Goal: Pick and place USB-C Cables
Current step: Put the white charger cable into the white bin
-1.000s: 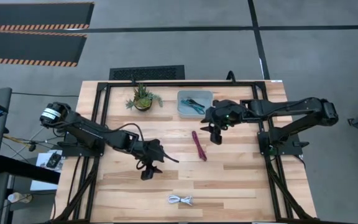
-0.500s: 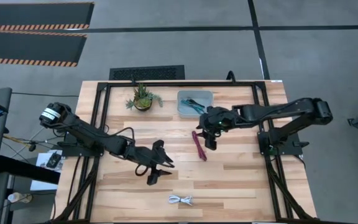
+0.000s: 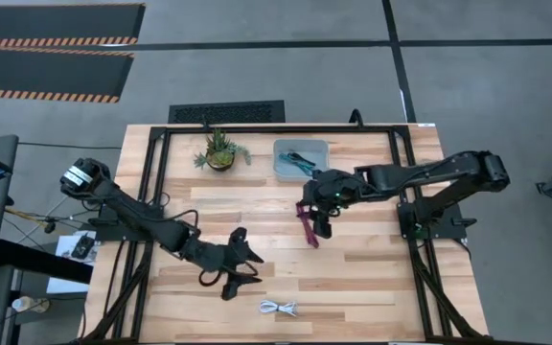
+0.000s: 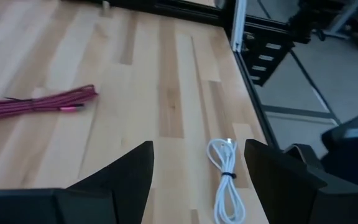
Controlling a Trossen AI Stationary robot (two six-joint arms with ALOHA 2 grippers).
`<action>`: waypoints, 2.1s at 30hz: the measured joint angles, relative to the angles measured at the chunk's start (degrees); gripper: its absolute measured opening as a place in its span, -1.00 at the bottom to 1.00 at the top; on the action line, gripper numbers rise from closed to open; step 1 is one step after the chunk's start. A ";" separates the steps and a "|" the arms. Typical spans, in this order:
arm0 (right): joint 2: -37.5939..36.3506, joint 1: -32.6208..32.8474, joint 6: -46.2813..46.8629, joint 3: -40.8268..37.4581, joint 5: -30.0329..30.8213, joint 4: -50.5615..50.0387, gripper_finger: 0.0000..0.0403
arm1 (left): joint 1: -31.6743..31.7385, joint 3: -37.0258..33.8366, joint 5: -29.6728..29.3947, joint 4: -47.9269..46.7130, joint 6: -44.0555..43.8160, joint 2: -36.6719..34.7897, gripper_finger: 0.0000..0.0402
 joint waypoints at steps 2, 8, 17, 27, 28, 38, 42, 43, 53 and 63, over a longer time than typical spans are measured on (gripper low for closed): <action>-0.93 0.64 0.00 -0.02 0.00 -0.03 -0.16 | -0.49 0.00 -2.16 -0.05 -0.03 0.02 0.20; -1.48 1.64 0.28 -0.01 0.01 0.57 -0.16 | -1.06 0.00 -7.31 0.04 -1.77 0.02 0.20; -1.48 2.16 0.45 -0.01 -0.14 0.66 -0.16 | -1.14 0.00 -4.91 1.07 -2.40 0.07 0.24; -1.48 2.48 0.21 -0.02 -3.21 1.14 -0.03 | -0.55 2.27 -2.86 9.00 -0.72 9.64 0.24; -1.48 2.48 0.59 -0.02 -3.19 1.16 -0.02 | -0.55 3.35 -2.45 8.40 -0.19 11.39 0.24; -1.48 3.36 3.42 -0.02 -3.20 -0.39 -0.01 | -0.72 14.50 4.20 0.79 4.70 22.52 0.24; -1.48 3.70 3.68 -0.02 -3.20 -1.60 -0.02 | -0.76 15.76 6.34 -0.02 3.81 24.43 0.24; -1.48 3.70 3.90 -0.02 -3.20 -1.76 -0.02 | -0.78 15.76 6.64 -0.29 3.60 24.50 0.24; -1.48 3.97 6.35 -0.02 -3.13 -1.49 -0.03 | -3.93 15.33 6.85 -1.10 -0.02 25.66 0.24; -1.48 3.92 6.54 -0.04 -3.13 -0.13 -0.03 | -4.68 15.45 12.42 7.82 -4.80 31.57 0.24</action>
